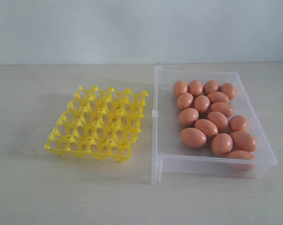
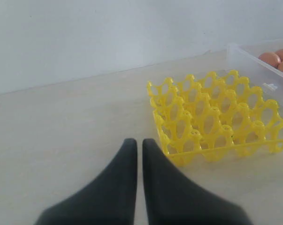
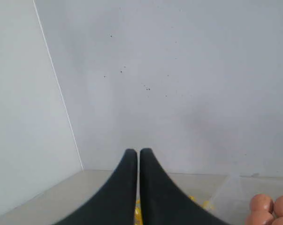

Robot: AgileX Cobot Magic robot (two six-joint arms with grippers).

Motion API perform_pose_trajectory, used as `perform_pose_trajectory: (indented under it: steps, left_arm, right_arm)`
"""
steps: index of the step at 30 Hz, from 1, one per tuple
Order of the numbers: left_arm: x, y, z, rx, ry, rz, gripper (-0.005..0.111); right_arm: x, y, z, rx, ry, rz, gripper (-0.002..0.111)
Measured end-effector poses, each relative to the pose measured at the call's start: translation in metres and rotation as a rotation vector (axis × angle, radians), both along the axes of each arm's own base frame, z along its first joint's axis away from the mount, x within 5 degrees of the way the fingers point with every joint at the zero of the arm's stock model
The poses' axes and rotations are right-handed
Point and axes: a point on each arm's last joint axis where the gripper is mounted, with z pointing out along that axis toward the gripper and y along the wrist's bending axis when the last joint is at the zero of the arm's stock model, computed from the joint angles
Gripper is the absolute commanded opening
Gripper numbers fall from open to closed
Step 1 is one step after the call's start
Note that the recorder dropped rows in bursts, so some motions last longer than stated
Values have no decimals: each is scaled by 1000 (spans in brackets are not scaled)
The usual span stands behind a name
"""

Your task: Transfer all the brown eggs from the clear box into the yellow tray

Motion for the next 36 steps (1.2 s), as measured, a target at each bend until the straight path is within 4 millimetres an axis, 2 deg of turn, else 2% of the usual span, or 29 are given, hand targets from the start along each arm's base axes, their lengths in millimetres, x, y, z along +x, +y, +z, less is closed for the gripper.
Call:
perform_pose_trajectory:
  steps: [11, 15, 17, 18, 19, 20, 21, 22, 23, 24, 26, 29, 31, 32, 36]
  left_arm:
    - [0, 0, 0, 0, 0, 0, 4]
    - [0, 0, 0, 0, 0, 0, 4]
    - [0, 0, 0, 0, 0, 0, 4]
    - [0, 0, 0, 0, 0, 0, 4]
    - [0, 0, 0, 0, 0, 0, 4]
    - [0, 0, 0, 0, 0, 0, 4]
    - [0, 0, 0, 0, 0, 0, 4]
    - [0, 0, 0, 0, 0, 0, 4]
    - [0, 0, 0, 0, 0, 0, 4]
    - [0, 0, 0, 0, 0, 0, 4]
    - [0, 0, 0, 0, 0, 0, 4]
    - [0, 0, 0, 0, 0, 0, 4]
    - [0, 0, 0, 0, 0, 0, 4]
    - [0, 0, 0, 0, 0, 0, 4]
    - [0, 0, 0, 0, 0, 0, 4]
  right_arm:
    - [0, 0, 1, 1, -9, 3, 0]
    - [-5, 2, 9, 19, -111, 35, 0]
    - [-13, 1, 26, 37, -266, 47, 0]
    - [-21, -4, 53, 42, -379, 13, 0]
    - [-25, -7, 66, 35, -423, -11, 0]
    - [-36, -15, 100, -9, -514, -96, 0]
    - [-38, -19, 113, -33, -521, -135, 0]
    - [-43, -27, 145, -93, -530, -218, 0]
    - [-46, -31, 161, -116, -533, -251, 0]
    - [-42, -34, 189, -196, -483, -312, 0]
    - [-23, -31, 221, -328, -351, -372, 0]
    - [35, -13, 245, -565, -97, -431, 0]
    - [79, 5, 250, -675, 58, -439, 0]
    - [91, 10, 249, -706, 101, -439, 0]
    - [158, 41, 230, -857, 317, -417, 0]
